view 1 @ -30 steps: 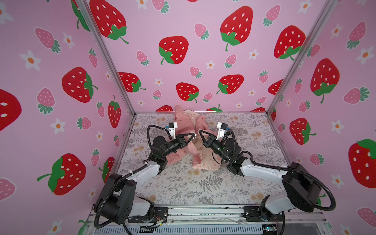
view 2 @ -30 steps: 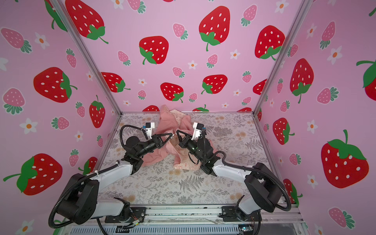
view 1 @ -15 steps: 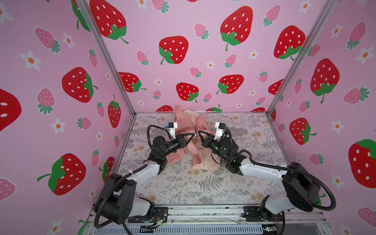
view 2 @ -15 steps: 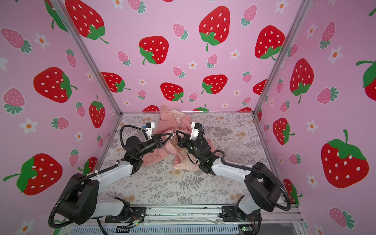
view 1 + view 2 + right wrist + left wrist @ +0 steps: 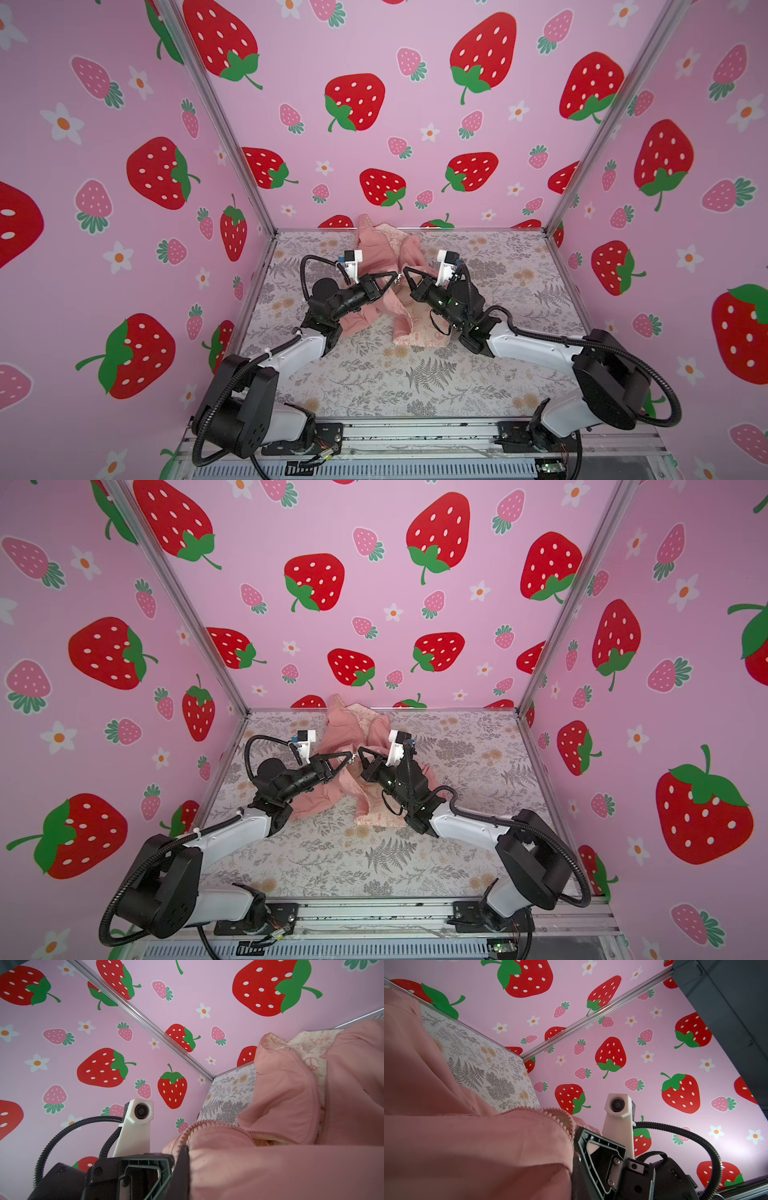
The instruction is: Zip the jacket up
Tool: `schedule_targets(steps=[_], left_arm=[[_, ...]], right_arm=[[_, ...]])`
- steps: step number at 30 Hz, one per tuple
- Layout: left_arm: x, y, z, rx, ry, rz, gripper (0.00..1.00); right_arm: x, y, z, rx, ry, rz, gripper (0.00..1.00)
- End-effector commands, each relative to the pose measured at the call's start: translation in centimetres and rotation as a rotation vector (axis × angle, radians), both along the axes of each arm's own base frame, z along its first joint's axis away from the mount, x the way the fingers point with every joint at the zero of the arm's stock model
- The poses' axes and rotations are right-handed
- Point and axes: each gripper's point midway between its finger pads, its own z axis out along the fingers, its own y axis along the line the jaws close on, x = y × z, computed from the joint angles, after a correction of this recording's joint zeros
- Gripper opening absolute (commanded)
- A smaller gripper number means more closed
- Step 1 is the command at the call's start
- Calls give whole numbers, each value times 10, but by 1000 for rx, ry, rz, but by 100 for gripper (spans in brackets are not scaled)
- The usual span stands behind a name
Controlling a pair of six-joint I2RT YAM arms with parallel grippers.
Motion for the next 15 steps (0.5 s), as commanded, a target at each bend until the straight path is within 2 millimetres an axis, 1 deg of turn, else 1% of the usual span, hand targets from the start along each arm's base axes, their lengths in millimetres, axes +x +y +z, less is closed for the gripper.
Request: schedule_targets(steps=[1,15], left_arm=[[0,0,21,-33,-66,1,0],[1,-1,18,-33,-60,-3,0]], right_arm=[[-3,6,19,33,-47,13,0],[-6,6,25,40,-66,9,0]])
